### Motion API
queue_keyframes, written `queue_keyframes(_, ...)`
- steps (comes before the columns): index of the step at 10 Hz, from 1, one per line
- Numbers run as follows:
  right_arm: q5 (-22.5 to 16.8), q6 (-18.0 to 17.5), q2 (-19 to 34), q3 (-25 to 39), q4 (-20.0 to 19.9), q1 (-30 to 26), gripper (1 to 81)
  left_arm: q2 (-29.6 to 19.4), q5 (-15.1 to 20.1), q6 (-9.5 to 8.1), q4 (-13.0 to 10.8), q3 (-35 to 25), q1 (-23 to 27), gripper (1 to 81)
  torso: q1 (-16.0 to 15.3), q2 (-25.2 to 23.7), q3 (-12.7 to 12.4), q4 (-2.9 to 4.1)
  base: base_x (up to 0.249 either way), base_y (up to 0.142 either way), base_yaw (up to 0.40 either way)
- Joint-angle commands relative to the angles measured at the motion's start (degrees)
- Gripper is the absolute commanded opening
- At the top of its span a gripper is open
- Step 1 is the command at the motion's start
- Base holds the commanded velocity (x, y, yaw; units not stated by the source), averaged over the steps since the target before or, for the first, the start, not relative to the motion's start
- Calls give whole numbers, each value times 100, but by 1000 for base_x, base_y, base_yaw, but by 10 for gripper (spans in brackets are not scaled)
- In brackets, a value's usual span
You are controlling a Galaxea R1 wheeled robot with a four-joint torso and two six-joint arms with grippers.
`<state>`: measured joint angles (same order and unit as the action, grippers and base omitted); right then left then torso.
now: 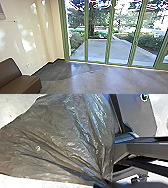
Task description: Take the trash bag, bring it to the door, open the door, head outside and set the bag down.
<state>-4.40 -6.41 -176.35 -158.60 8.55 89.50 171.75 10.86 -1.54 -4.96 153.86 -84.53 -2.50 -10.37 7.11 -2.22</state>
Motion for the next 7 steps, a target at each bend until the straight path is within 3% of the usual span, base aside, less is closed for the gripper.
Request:
queue_keyframes(1, -342, 44, -43, 32, -46, -253, 811, 0, 372, 22, -40, -5, 310, 10, 0, 0, 0, 0, 0, 0, -320)
queue_keyframes(7, -342, 44, -43, 41, -46, -271, 811, 9, 364, 13, -40, -5, 309, 10, 0, 0, 0, 0, 0, 0, -320)
